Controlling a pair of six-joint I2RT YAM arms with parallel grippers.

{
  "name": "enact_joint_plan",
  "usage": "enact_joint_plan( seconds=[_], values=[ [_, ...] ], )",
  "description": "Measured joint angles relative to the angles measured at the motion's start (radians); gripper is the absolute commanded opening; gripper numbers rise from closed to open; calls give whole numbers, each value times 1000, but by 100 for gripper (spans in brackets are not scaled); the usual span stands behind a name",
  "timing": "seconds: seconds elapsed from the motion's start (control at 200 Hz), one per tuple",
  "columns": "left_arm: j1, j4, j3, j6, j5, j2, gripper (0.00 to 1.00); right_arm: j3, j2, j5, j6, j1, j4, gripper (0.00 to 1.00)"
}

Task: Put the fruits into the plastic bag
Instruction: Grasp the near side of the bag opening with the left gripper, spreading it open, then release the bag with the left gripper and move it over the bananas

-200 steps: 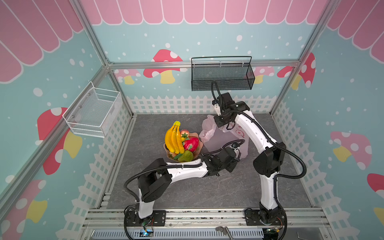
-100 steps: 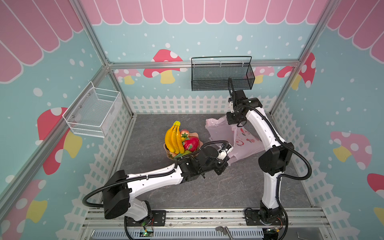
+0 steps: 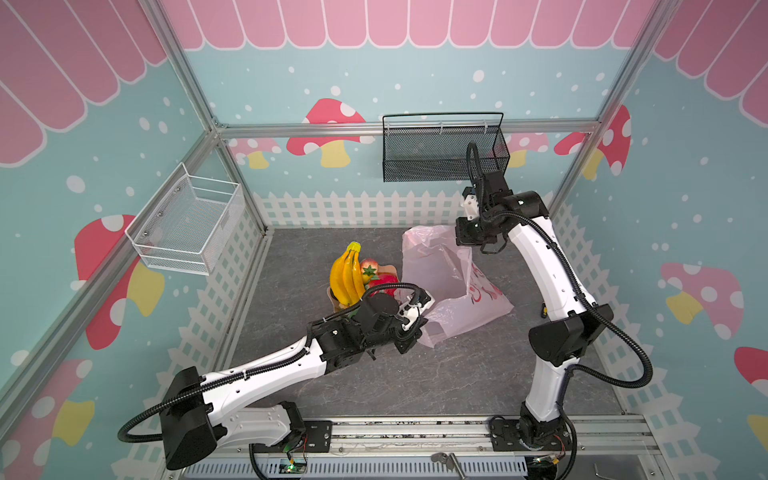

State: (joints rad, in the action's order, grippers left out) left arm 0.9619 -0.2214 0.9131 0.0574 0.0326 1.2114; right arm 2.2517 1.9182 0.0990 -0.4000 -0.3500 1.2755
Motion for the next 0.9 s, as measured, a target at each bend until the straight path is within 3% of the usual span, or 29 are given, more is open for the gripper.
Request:
enact_joint_plan(
  seconds=[0.17,0.43,0.555,0.7,0.901],
  values=[
    [-6,-6,-13,-17,-14,-23,29,-57,0,3,-24,-8,-7,0],
    [-6,14,-49,-73,-32,-82,66,-46,15,-13,-37,-3,-26,0],
    [-8,16,-48,-107,-67,-127,78,-30,43,-13,-42,-1,-37,0],
    [-47,-11,-16,-187,-108,-176,83,-22,69,-13,-47,6,-45,0],
    [-239,-141,102,-366,-102,-182,84,8,78,-8,-47,12,-54,0]
  ],
)
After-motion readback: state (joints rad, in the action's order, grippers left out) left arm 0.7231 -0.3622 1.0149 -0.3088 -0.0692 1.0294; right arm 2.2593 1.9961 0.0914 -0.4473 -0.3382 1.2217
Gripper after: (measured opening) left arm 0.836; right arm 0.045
